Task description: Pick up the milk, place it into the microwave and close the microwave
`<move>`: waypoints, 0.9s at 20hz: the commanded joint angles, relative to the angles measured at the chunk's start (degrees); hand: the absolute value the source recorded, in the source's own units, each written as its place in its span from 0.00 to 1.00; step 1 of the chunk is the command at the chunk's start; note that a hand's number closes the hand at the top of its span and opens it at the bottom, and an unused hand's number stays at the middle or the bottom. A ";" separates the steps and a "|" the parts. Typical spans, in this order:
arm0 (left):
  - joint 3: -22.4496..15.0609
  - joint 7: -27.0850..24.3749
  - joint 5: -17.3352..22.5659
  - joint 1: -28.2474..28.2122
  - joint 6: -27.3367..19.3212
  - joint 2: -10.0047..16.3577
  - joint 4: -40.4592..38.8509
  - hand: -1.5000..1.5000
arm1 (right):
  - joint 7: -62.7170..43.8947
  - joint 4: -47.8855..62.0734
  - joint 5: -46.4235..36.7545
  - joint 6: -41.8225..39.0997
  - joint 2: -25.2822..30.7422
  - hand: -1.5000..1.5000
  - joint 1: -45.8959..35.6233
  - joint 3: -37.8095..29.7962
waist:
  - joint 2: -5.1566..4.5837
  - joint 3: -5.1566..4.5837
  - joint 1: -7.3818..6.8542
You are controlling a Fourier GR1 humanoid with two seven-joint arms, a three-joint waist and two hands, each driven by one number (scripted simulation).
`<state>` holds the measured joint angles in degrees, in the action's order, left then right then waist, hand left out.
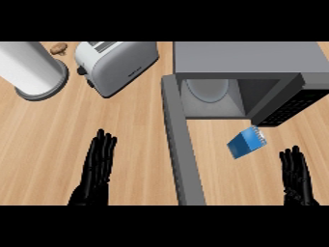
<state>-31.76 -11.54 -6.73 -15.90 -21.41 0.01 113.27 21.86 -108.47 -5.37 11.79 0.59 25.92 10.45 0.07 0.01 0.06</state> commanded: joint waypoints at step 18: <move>4.84 -6.44 12.11 -7.91 6.47 8.73 4.02 0.00 | 17.89 42.09 5.03 2.01 2.93 0.00 -25.13 -17.11 | -0.08 0.02 -0.42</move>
<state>-28.68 -18.35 3.35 -23.07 -15.77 7.31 114.99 35.09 -74.32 -2.18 14.85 1.91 5.04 -2.51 0.01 0.01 -0.33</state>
